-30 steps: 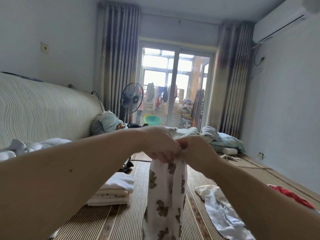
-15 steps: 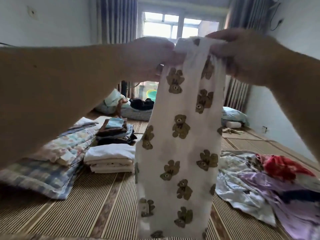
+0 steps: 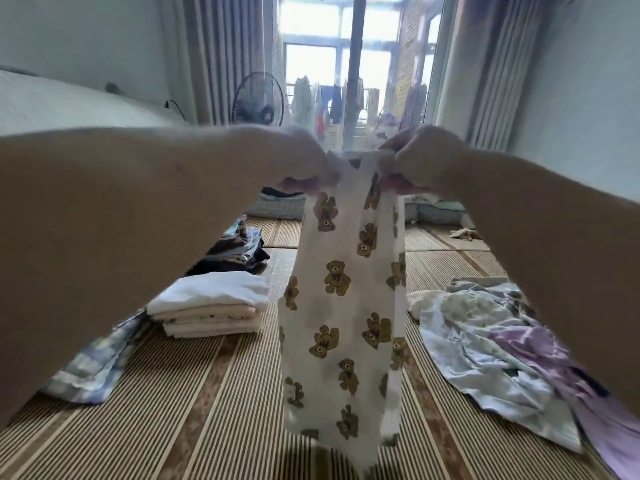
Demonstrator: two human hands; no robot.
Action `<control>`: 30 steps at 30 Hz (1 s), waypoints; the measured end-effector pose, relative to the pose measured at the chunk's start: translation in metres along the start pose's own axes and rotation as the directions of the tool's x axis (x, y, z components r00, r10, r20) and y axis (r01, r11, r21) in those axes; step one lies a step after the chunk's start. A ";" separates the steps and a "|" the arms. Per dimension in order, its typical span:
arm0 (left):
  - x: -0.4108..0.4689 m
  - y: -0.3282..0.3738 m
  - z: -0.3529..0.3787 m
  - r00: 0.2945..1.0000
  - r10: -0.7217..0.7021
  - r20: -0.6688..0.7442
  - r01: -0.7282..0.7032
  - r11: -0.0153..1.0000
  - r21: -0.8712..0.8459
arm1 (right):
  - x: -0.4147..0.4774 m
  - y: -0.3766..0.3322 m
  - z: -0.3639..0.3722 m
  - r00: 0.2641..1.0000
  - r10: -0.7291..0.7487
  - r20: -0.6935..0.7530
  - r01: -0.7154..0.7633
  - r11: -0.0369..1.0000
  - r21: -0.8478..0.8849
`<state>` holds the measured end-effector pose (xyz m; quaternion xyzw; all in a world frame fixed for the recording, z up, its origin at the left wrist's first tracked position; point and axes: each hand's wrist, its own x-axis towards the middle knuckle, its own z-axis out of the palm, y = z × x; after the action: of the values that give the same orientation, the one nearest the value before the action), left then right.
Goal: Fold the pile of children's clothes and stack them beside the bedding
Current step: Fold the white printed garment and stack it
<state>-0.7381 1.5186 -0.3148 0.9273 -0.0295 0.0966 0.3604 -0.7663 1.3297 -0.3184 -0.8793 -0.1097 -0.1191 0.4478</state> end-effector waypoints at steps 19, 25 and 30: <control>-0.036 -0.087 0.116 0.933 0.343 -0.107 -0.318 0.928 0.194 | -0.036 0.113 0.062 0.973 -0.230 -0.038 0.216 0.951 -0.222; -0.153 -0.170 0.192 0.913 0.234 0.333 -0.330 0.906 0.267 | -0.168 0.205 0.110 0.942 0.046 0.333 0.009 0.987 -0.163; -0.183 -0.180 0.202 0.795 0.282 0.536 -0.481 0.832 0.275 | -0.193 0.205 0.106 0.819 0.098 0.566 -0.084 0.995 -0.051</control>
<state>-0.8631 1.5123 -0.6168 0.9489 -0.2870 -0.0570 0.1181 -0.8764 1.2810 -0.5946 -0.8844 -0.1942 0.1679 0.3899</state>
